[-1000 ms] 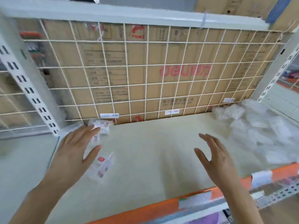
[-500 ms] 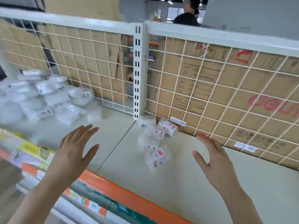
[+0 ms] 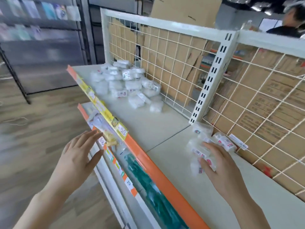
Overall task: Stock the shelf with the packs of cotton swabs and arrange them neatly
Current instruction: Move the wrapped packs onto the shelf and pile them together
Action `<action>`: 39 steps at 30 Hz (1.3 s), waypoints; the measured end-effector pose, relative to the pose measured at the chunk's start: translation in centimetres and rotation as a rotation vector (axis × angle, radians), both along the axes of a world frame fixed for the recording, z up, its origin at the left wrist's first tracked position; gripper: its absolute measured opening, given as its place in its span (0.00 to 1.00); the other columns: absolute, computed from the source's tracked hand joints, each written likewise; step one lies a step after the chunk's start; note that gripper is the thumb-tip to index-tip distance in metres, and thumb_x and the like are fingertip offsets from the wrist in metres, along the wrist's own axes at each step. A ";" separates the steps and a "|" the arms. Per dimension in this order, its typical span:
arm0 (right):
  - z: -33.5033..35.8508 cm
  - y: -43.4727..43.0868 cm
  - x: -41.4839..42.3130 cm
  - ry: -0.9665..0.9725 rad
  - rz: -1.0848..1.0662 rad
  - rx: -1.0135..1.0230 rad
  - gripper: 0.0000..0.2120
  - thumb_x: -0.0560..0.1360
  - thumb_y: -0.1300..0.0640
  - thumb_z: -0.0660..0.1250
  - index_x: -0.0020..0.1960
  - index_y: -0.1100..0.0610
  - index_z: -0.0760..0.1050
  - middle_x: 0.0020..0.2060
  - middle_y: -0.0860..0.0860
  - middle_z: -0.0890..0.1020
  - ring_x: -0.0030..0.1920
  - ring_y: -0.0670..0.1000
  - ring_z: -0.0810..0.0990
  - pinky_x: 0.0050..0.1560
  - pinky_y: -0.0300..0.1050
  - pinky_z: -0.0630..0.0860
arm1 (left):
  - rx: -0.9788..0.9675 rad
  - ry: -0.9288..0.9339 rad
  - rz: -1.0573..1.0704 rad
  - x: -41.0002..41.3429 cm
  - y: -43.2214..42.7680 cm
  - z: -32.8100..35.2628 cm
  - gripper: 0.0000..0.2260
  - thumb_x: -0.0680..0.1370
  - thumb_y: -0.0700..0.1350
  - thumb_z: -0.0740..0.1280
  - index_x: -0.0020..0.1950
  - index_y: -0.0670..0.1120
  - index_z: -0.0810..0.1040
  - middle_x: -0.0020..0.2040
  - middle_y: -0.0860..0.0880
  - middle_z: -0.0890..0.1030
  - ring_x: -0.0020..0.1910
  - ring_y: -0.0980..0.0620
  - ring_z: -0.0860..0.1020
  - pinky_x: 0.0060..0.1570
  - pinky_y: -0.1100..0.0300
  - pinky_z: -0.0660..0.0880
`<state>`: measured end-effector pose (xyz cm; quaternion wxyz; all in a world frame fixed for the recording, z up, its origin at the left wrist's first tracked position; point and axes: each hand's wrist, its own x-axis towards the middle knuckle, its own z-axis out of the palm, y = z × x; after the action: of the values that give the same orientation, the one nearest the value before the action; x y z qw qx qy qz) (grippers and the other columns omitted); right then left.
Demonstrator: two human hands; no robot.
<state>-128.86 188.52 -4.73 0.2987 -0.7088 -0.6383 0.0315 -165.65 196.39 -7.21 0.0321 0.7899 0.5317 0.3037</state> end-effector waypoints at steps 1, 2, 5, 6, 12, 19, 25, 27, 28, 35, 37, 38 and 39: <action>0.1 0.6 -0.5 0.012 0.016 -0.002 0.20 0.75 0.53 0.66 0.66 0.50 0.71 0.65 0.47 0.73 0.68 0.49 0.67 0.60 0.50 0.70 | 0.005 -0.006 0.018 -0.5 0.1 0.1 0.28 0.76 0.64 0.51 0.66 0.49 0.74 0.66 0.52 0.74 0.66 0.46 0.71 0.63 0.48 0.67; 0.2 1.3 -1.0 0.025 0.031 -0.001 0.20 0.75 0.53 0.66 0.66 0.50 0.71 0.65 0.47 0.73 0.68 0.49 0.67 0.61 0.51 0.70 | 0.012 -0.011 0.034 -1.0 0.4 0.2 0.30 0.77 0.67 0.48 0.66 0.50 0.74 0.66 0.52 0.74 0.66 0.47 0.70 0.63 0.49 0.66; 0.3 3.7 -2.8 0.024 0.059 -0.014 0.21 0.75 0.53 0.66 0.67 0.50 0.70 0.66 0.47 0.71 0.69 0.49 0.66 0.62 0.50 0.69 | 0.041 -0.019 0.056 -2.4 1.7 0.4 0.34 0.77 0.68 0.43 0.67 0.48 0.74 0.65 0.51 0.74 0.66 0.47 0.69 0.62 0.50 0.65; 0.3 4.5 -3.4 0.021 0.065 -0.018 0.21 0.75 0.53 0.66 0.67 0.50 0.70 0.67 0.47 0.71 0.69 0.49 0.66 0.63 0.50 0.68 | 0.045 -0.019 0.059 -3.0 2.4 0.4 0.34 0.77 0.68 0.43 0.67 0.48 0.74 0.65 0.50 0.74 0.65 0.47 0.69 0.61 0.50 0.65; 0.3 10.2 -7.3 0.030 0.046 0.007 0.21 0.75 0.51 0.65 0.67 0.50 0.70 0.66 0.48 0.72 0.68 0.49 0.67 0.65 0.50 0.67 | 0.048 0.013 0.015 -6.8 8.8 0.8 0.31 0.78 0.67 0.44 0.67 0.49 0.72 0.65 0.51 0.74 0.65 0.48 0.69 0.60 0.49 0.68; -0.3 16.9 -12.5 0.049 -0.071 0.006 0.22 0.75 0.50 0.64 0.68 0.49 0.68 0.66 0.46 0.71 0.67 0.49 0.68 0.62 0.50 0.69 | 0.049 0.036 -0.124 -10.4 19.2 1.6 0.30 0.78 0.66 0.44 0.67 0.49 0.72 0.64 0.50 0.75 0.62 0.51 0.68 0.56 0.52 0.68; -1.7 20.0 -14.9 0.052 -0.144 -0.059 0.22 0.76 0.49 0.63 0.69 0.48 0.67 0.67 0.45 0.69 0.68 0.47 0.67 0.63 0.49 0.69 | -0.005 0.039 -0.250 -10.1 25.9 0.2 0.28 0.78 0.65 0.48 0.67 0.49 0.72 0.64 0.50 0.75 0.63 0.52 0.68 0.57 0.51 0.69; -2.0 20.9 -14.7 0.042 -0.164 -0.080 0.22 0.76 0.49 0.63 0.69 0.48 0.67 0.68 0.46 0.69 0.68 0.48 0.67 0.63 0.48 0.68 | -0.042 0.031 -0.276 -9.2 27.6 -0.3 0.29 0.77 0.66 0.48 0.68 0.50 0.72 0.65 0.50 0.74 0.64 0.51 0.69 0.59 0.49 0.68; -2.1 21.4 -14.5 0.046 -0.174 -0.095 0.22 0.77 0.50 0.64 0.70 0.48 0.66 0.68 0.46 0.69 0.68 0.48 0.66 0.64 0.47 0.67 | -0.061 0.027 -0.285 -8.7 28.3 -0.5 0.29 0.77 0.66 0.49 0.68 0.50 0.72 0.65 0.50 0.74 0.64 0.49 0.70 0.60 0.49 0.68; -4.0 26.8 -13.3 0.133 -0.227 -0.257 0.28 0.77 0.49 0.64 0.74 0.46 0.57 0.74 0.50 0.57 0.72 0.53 0.60 0.66 0.47 0.62 | -0.115 0.039 -0.319 -3.5 33.8 -1.9 0.29 0.74 0.61 0.51 0.68 0.48 0.72 0.68 0.49 0.72 0.65 0.43 0.72 0.59 0.48 0.68; -4.8 29.1 -12.8 0.098 -0.277 -0.283 0.31 0.77 0.49 0.63 0.75 0.47 0.53 0.75 0.53 0.53 0.74 0.55 0.55 0.68 0.47 0.59 | -0.137 0.049 -0.295 -1.9 35.4 -2.7 0.29 0.73 0.60 0.52 0.69 0.48 0.70 0.69 0.48 0.70 0.67 0.43 0.69 0.61 0.48 0.67; -5.3 30.3 -12.6 0.061 -0.306 -0.285 0.32 0.77 0.50 0.64 0.76 0.48 0.52 0.76 0.55 0.51 0.74 0.57 0.53 0.69 0.48 0.58 | -0.137 0.055 -0.277 -1.1 36.1 -3.1 0.27 0.74 0.59 0.55 0.70 0.48 0.70 0.70 0.47 0.70 0.69 0.43 0.68 0.63 0.47 0.66; -5.7 31.6 -12.5 0.017 -0.329 -0.266 0.34 0.76 0.50 0.65 0.76 0.50 0.51 0.76 0.57 0.51 0.74 0.58 0.53 0.69 0.50 0.57 | -0.118 0.064 -0.262 -0.4 36.8 -3.5 0.26 0.74 0.56 0.60 0.70 0.47 0.70 0.70 0.45 0.70 0.69 0.41 0.67 0.63 0.46 0.66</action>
<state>-141.33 220.07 -10.47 0.2090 -0.8364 -0.5015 0.0720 -166.03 233.18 -10.71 0.1010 0.8586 0.4418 0.2397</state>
